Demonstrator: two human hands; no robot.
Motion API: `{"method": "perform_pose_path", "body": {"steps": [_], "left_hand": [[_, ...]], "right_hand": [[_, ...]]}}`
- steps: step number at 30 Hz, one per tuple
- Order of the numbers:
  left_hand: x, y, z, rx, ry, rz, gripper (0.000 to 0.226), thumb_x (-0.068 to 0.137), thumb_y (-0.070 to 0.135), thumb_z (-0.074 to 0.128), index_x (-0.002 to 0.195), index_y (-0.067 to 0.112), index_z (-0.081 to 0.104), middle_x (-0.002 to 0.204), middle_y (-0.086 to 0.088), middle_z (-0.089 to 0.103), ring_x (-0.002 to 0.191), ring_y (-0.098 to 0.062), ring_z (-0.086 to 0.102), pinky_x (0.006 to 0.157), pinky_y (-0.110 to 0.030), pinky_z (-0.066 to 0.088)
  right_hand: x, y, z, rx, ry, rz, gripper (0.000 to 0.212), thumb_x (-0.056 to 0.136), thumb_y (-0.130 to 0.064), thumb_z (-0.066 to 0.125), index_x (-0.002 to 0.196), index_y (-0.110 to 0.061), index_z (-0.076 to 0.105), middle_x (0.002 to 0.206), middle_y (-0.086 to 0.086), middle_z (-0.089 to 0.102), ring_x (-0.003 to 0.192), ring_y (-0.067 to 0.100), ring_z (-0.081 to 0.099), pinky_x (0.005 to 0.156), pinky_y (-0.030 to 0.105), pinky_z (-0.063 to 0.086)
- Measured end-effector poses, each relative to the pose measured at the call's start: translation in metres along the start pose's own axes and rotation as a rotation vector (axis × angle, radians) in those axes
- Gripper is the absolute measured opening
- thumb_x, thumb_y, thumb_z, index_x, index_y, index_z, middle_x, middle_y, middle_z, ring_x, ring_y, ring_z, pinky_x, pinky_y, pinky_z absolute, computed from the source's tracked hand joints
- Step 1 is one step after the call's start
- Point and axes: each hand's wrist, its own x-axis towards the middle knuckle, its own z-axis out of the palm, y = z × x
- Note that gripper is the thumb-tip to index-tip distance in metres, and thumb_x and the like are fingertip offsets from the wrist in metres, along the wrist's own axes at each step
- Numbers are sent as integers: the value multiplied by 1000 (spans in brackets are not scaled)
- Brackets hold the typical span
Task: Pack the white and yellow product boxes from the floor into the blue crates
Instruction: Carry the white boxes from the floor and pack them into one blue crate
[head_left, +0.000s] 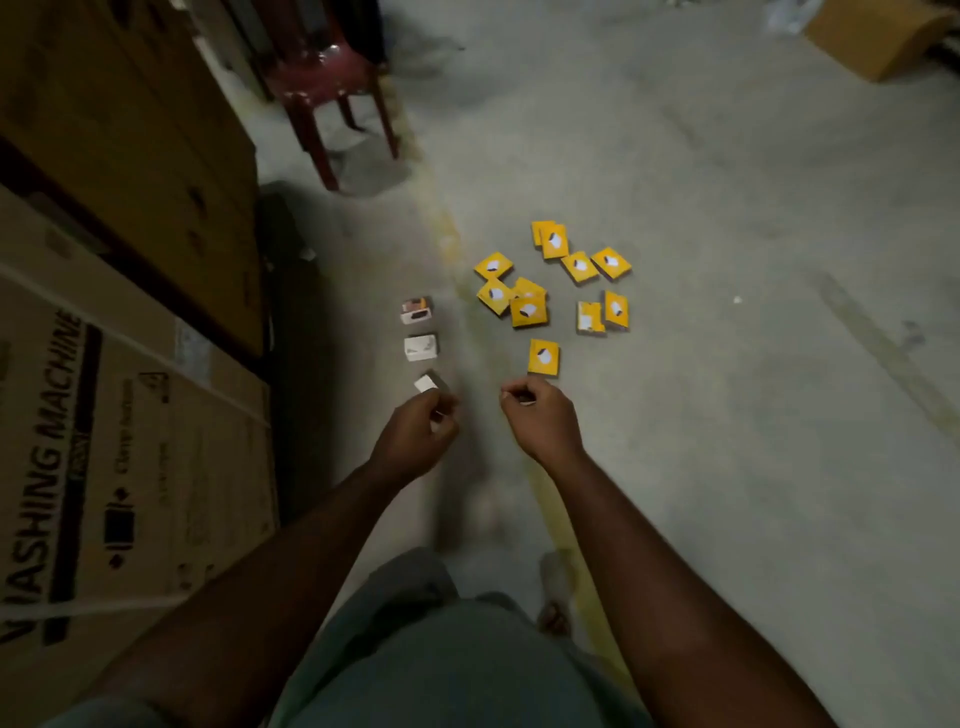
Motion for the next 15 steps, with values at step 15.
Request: {"method": "perform_pose_path", "body": {"steps": [15], "left_hand": [[257, -188, -50, 130, -134, -170, 21, 91, 15, 66, 111, 9, 66, 105, -7, 67, 94, -23, 63, 82, -40, 55]], "right_hand": [[227, -46, 189, -116, -138, 211, 13, 92, -24, 69, 103, -21, 76, 103, 1, 77, 98, 18, 71, 76, 22, 46]]}}
